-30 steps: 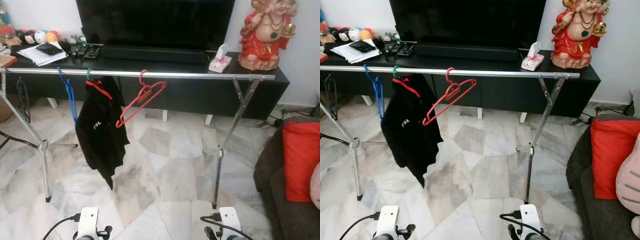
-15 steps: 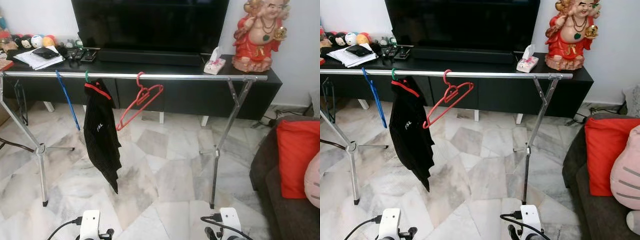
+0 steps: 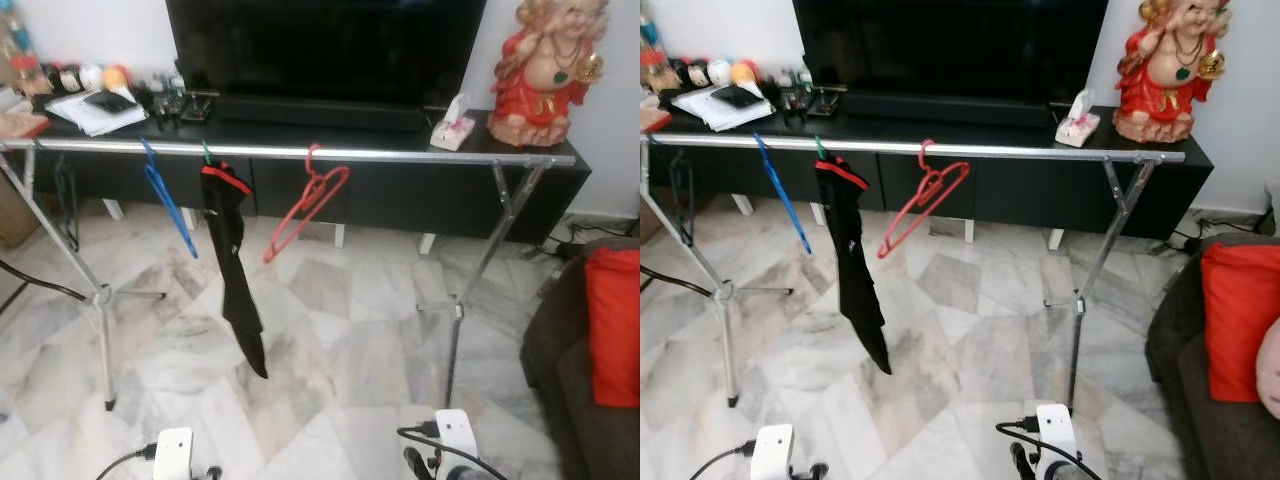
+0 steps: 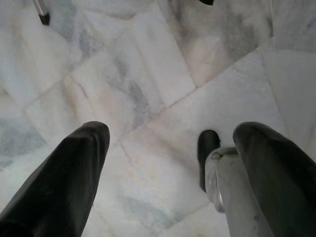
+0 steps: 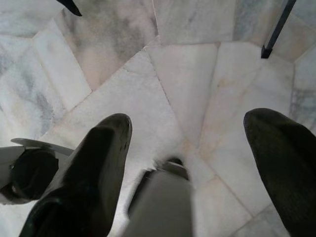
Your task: Hang hanger
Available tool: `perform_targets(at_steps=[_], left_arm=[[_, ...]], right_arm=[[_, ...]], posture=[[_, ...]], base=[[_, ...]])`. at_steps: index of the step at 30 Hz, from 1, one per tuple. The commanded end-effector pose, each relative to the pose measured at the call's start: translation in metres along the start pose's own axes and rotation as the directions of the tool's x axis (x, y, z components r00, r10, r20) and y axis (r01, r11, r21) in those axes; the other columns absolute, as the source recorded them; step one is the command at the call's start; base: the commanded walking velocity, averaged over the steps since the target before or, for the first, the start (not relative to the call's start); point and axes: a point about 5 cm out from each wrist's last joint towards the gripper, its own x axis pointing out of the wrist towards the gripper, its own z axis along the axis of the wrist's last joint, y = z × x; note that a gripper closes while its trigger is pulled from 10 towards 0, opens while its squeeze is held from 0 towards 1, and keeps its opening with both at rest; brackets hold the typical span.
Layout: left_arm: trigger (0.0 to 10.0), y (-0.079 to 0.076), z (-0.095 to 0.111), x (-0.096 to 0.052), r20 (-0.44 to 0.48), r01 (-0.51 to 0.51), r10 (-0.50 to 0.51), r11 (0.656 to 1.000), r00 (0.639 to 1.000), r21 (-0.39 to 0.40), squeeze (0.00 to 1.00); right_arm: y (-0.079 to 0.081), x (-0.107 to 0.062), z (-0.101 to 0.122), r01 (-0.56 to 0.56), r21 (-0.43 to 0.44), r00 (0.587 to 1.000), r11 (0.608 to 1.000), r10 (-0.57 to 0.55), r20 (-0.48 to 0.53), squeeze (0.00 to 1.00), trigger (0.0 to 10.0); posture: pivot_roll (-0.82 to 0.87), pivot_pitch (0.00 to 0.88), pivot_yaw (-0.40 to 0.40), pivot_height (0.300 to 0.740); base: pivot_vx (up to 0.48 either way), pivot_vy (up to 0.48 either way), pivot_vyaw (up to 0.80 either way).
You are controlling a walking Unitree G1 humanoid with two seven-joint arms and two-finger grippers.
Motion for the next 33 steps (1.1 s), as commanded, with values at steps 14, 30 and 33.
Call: perform_targets(at_steps=[14, 30, 33], left_arm=[[10.0, 0.0001, -0.007, -0.0013, -0.023, 0.0, 0.0, 1.0, 1.0, -0.006, 0.0], [10.0, 0.0008, -0.0056, -0.0014, -0.008, 0.003, -0.003, 1.0, 1.0, 0.006, 0.0], [10.0, 0.0004, -0.0049, -0.0012, -0.004, 0.005, -0.005, 1.0, 1.0, 0.006, 0.0]], right_arm=[[-0.005, -0.0016, -0.0049, 0.019, 0.016, 1.0, 1.0, -0.019, -0.013, 0.0, 10.0], [-0.0048, -0.0014, -0.005, 0.02, 0.017, 1.0, 1.0, -0.019, -0.024, 0.0, 10.0], [-0.0048, -0.0014, -0.0051, 0.02, 0.016, 1.0, 1.0, -0.019, -0.024, 0.0, 10.0]], posture=[[-0.01, 0.0, 0.001, 0.716], [-0.01, 0.0, 0.001, 0.716], [-0.01, 0.0, 0.001, 0.716]], base=[[0.0, 0.458, 0.0], [0.0, 0.0, -0.38], [0.0, 0.0, -0.77]])
